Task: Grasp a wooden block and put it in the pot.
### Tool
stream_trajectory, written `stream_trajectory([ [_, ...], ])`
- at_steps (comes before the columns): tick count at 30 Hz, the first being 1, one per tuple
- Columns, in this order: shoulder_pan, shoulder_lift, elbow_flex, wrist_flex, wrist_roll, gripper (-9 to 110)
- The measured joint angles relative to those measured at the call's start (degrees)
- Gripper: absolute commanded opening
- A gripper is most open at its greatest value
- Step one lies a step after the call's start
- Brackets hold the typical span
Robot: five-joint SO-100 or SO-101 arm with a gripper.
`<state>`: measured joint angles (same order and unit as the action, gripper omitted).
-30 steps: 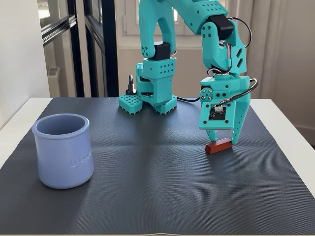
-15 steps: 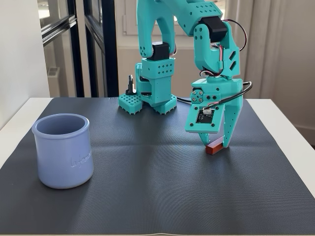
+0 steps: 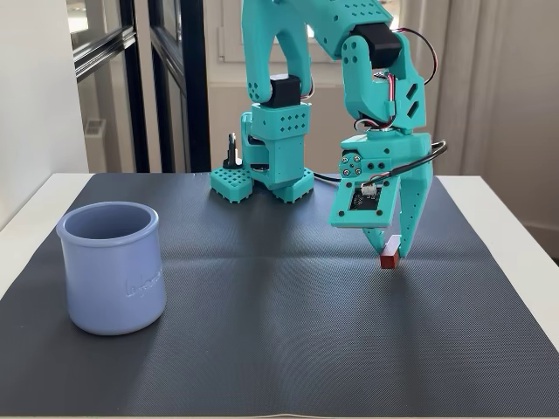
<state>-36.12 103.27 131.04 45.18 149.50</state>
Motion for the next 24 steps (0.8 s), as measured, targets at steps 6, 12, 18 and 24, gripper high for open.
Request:
stream_trajectory([
  [6,5.10,8.17,0.18,1.76,-8.17,3],
  [12,13.71,16.52,0.18,4.39,-21.88,3],
  [18,23.29,21.62,0.18,4.39,-38.67,3],
  [24,32.52,23.29,-0.26,4.39,-54.67,3],
])
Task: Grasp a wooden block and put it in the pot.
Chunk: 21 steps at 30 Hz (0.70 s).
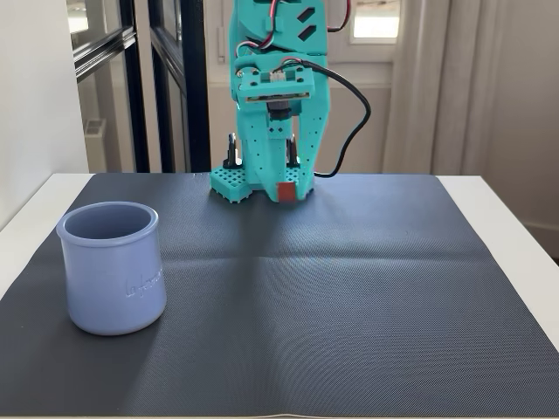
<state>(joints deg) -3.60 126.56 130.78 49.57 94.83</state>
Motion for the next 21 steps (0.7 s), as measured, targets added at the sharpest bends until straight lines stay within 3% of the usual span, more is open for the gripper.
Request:
stream_trajectory([
  [6,7.38,0.00,-3.34,0.00,-10.90,3],
  [21,19.42,0.00,-6.68,0.00,-22.32,3],
])
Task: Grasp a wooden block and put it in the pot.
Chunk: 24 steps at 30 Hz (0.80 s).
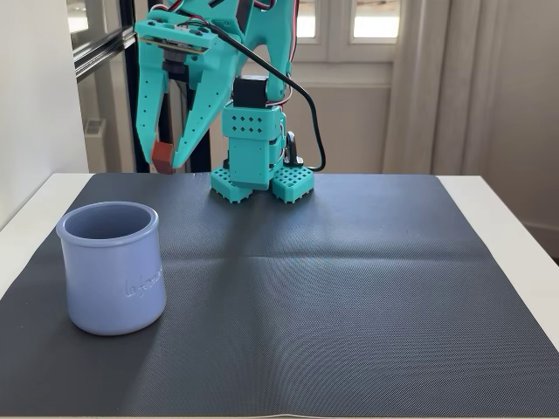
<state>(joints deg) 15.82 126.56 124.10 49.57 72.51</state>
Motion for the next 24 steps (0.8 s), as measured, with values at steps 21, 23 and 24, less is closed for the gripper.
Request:
stream_trajectory([
  [21,5.19,-10.81,-0.88,-7.47,-4.31,3],
  [23,6.24,-10.81,-2.02,-7.47,-4.31,3],
  [24,6.59,-10.81,-2.37,-7.47,-4.31,3],
])
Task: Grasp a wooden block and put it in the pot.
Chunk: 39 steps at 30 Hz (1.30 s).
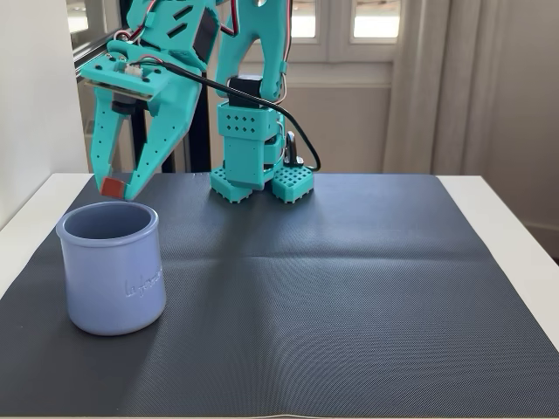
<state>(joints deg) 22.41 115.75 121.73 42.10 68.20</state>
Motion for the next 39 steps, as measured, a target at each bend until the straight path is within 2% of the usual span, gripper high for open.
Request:
stream_trajectory([
  [14,0.26,0.00,-1.14,0.00,0.00,4],
  [20,-1.85,0.00,-1.14,0.00,0.00,12],
  [23,-1.58,0.00,-1.14,0.00,0.00,9],
  [26,-1.85,0.00,-1.14,0.00,0.00,0],
  [31,-1.85,0.00,-1.14,0.00,-0.26,0],
  [39,-5.27,9.14,0.18,0.00,-14.59,0],
])
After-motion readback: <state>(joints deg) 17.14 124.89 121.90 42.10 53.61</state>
